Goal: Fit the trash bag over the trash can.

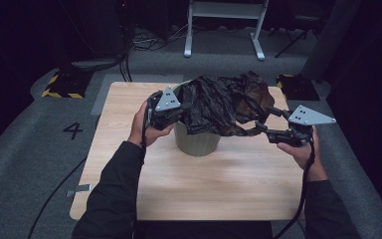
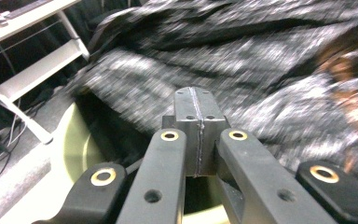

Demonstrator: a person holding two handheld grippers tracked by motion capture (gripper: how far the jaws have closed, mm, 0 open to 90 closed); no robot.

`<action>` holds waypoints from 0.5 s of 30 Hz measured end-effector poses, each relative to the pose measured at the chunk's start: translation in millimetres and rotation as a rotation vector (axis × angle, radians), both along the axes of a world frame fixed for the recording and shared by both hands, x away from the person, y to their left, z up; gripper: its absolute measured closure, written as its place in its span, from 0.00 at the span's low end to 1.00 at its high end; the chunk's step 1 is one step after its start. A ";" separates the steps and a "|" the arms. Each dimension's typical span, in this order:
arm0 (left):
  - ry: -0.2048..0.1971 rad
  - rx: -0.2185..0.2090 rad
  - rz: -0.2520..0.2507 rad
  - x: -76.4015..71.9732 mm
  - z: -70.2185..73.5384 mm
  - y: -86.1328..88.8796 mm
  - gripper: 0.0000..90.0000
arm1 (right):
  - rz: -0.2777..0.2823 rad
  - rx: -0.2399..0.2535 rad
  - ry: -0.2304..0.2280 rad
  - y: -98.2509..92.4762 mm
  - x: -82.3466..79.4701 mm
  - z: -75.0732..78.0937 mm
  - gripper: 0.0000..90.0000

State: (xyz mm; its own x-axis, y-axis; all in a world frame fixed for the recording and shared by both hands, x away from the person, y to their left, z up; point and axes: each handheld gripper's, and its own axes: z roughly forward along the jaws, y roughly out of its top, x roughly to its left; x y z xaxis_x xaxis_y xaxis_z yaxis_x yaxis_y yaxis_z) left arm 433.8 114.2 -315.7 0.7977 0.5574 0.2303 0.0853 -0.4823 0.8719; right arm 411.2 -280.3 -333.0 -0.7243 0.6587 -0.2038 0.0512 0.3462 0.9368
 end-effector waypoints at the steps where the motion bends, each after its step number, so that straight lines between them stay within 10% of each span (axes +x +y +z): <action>1: 0.010 -0.020 0.014 1.2 -1.7 6.2 1.00 | 0.014 0.014 0.004 -1.2 0.1 -0.1 0.35; 4: 0.009 -0.023 0.008 -0.3 -2.1 8.6 0.99 | 0.016 0.023 -0.003 -2.1 -1.4 1.1 0.37; 11: 0.000 -0.062 -0.054 -19.4 11.9 -22.5 0.28 | 0.043 -0.038 0.002 5.7 -2.3 5.1 0.91; 15: -0.002 -0.028 -0.133 -29.3 18.9 -50.4 0.19 | 0.060 -0.046 -0.023 9.9 -5.5 9.7 0.98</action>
